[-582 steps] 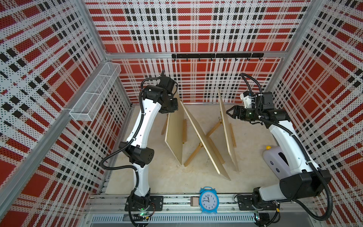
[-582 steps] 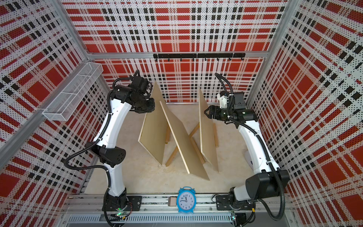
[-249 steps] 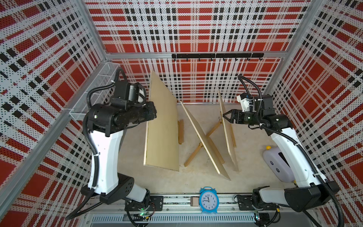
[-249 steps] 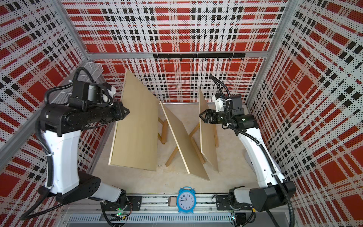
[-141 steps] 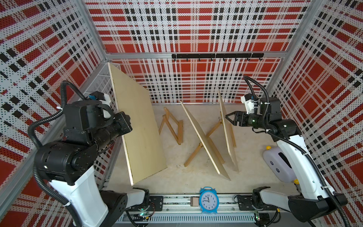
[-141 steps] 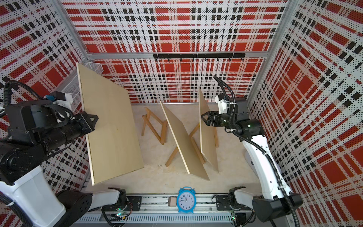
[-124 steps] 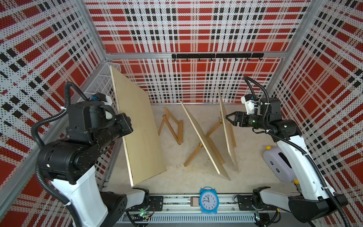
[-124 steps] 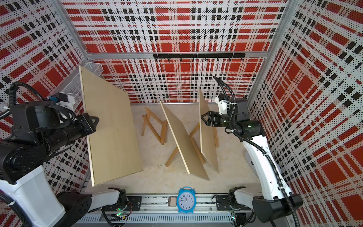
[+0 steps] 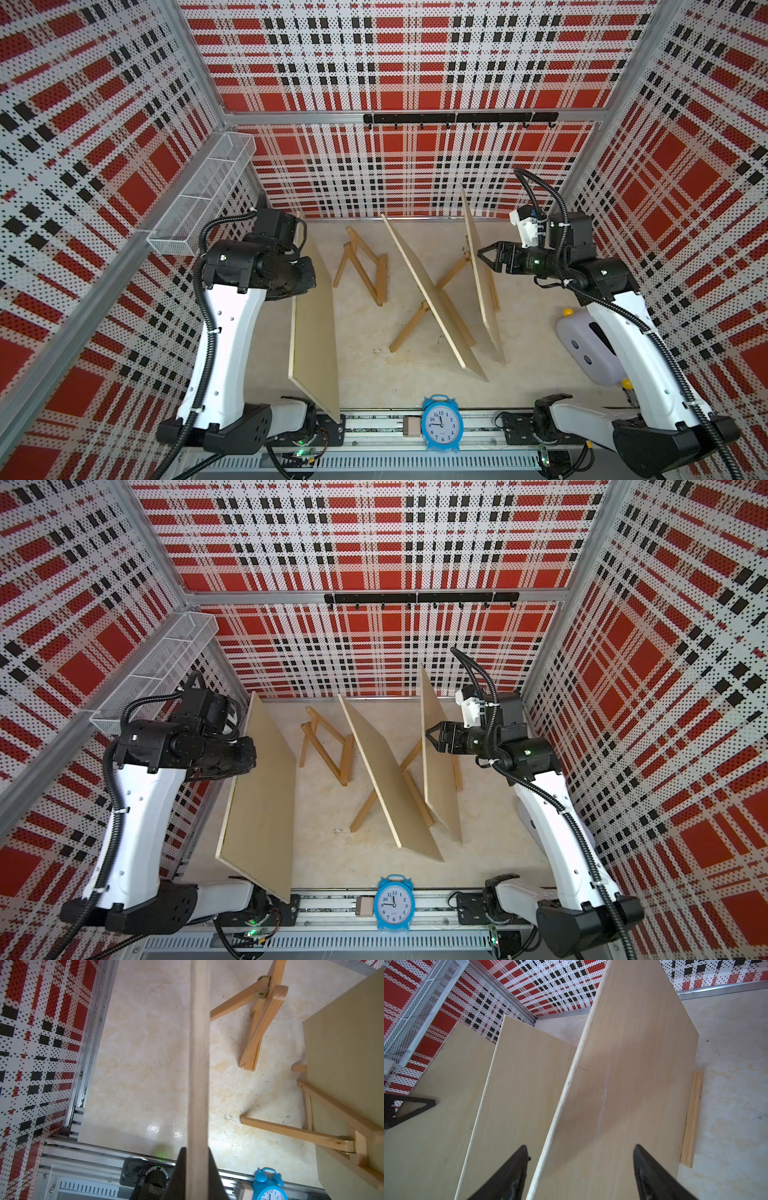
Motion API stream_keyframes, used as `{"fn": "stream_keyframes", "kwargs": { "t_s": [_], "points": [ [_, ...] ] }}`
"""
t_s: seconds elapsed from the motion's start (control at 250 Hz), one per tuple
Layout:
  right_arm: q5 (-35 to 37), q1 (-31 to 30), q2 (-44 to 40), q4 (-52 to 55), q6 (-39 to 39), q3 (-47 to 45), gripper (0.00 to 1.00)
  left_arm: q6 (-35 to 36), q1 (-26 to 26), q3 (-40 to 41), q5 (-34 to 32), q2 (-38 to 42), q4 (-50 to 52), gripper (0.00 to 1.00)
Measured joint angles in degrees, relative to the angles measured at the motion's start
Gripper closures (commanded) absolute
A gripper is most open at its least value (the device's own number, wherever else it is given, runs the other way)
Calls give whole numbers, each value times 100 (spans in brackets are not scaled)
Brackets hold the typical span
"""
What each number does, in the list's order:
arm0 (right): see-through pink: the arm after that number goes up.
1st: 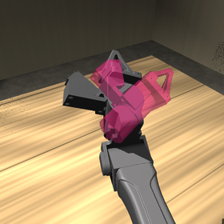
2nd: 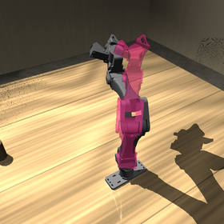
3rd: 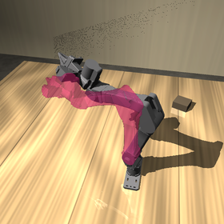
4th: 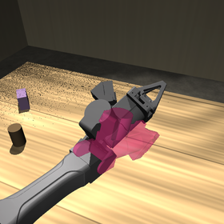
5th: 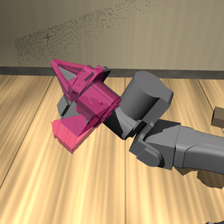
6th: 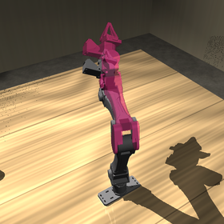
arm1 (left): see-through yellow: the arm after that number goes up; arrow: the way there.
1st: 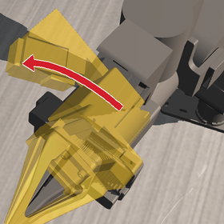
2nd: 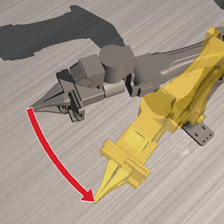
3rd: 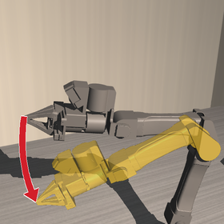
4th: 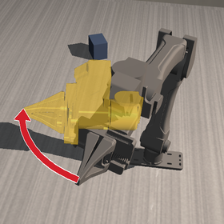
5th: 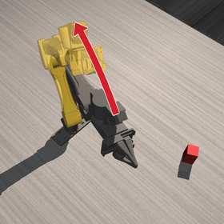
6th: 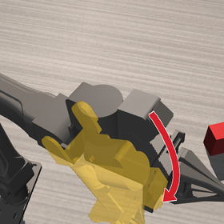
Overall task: Disassemble the easel
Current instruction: Place the drawing board at the center of the board.
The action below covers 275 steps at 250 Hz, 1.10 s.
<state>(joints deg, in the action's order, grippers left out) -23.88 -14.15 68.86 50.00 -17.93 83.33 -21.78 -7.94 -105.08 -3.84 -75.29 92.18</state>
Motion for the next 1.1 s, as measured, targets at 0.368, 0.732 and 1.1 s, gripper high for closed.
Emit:
{"fn": "stream_keyframes", "kwargs": {
  "t_s": [0.368, 0.732, 1.1],
  "points": [
    [33, -118, 348, -116, -101, 2, 20, 584, 616, 745, 197, -374, -1515, 100],
    [146, -229, 660, -267, -162, 35, 20, 1224, 1008, 876, 610, -885, -2262, 100],
    [297, -278, 748, -310, -208, 111, 21, 1655, 1692, 1174, 1244, -1010, -2669, 100]
  ]
}}
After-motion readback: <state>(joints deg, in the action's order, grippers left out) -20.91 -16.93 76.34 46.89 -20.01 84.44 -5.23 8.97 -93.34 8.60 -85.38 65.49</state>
